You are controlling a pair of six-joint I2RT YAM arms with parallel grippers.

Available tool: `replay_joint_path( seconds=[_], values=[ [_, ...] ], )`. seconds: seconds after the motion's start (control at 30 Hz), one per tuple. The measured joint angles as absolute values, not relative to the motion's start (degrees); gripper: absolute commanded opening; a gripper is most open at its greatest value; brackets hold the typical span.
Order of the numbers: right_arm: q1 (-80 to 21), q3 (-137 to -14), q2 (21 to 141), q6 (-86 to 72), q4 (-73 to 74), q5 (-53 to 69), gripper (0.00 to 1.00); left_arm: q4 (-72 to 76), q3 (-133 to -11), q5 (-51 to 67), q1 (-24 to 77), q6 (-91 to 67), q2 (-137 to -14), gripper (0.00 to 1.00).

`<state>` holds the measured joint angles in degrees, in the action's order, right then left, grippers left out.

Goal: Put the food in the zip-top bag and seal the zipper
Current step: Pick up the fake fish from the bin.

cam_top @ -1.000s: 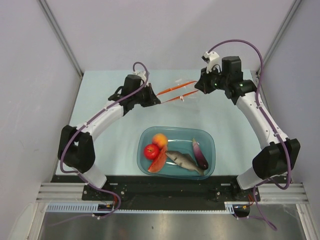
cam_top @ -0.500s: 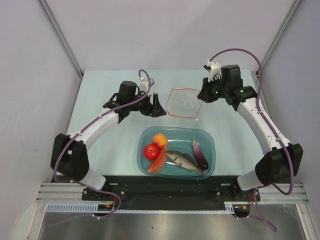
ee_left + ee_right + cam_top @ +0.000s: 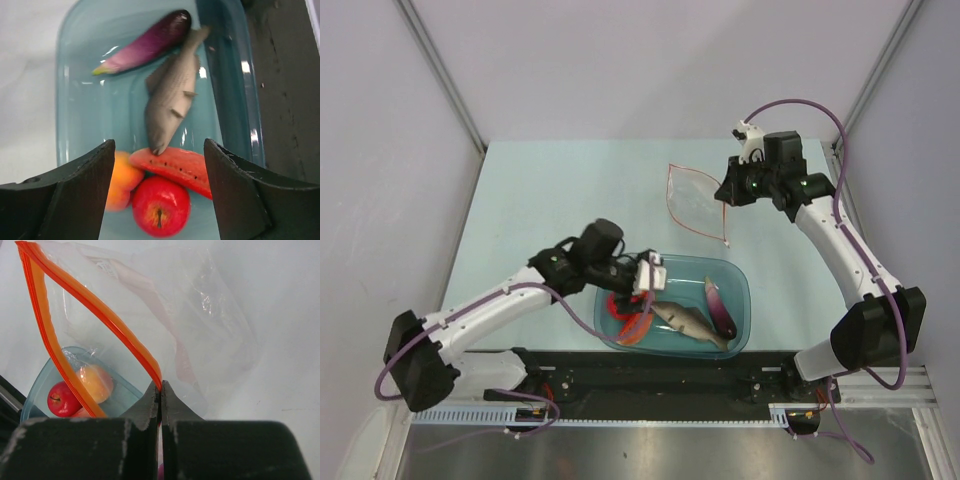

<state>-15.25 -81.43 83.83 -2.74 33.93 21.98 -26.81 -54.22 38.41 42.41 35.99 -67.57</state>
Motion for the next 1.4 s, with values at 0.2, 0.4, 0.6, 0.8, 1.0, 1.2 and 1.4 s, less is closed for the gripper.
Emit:
replay_joint_path(
  seconds=[0.2,0.4,0.6,0.8,1.0,1.2,1.4],
  values=[
    [-15.4,-81.4,83.9,-3.0,34.0,22.3,0.0,-29.2,-55.7,27.9,58.9,47.6,-76.0,0.76],
    [-15.4,-81.4,83.9,-3.0,34.0,23.0,0.0,-30.9,-62.0,20.8,67.6,52.8,-86.9,0.76],
    [-15.4,-80.8,84.1,-3.0,33.4,23.7,0.0,-31.3,-66.9,17.9,72.1,54.0,-96.0,0.76],
    [-15.4,-79.5,84.1,-3.0,32.2,24.5,0.0,-31.3,-70.7,15.2,74.0,53.9,-103.3,0.7],
    [-15.4,-78.7,84.1,-3.0,31.8,24.9,0.0,-31.0,-70.8,12.8,74.4,55.1,-106.7,0.53],
    [-15.2,-78.0,84.1,-2.8,31.5,25.1,0.0,-31.2,-70.8,12.1,74.5,57.3,-106.6,0.23],
    [-14.2,-77.6,84.1,-2.8,31.4,26.4,0.0,-34.4,-70.8,12.9,73.8,58.4,-103.0,0.0]
  ],
)
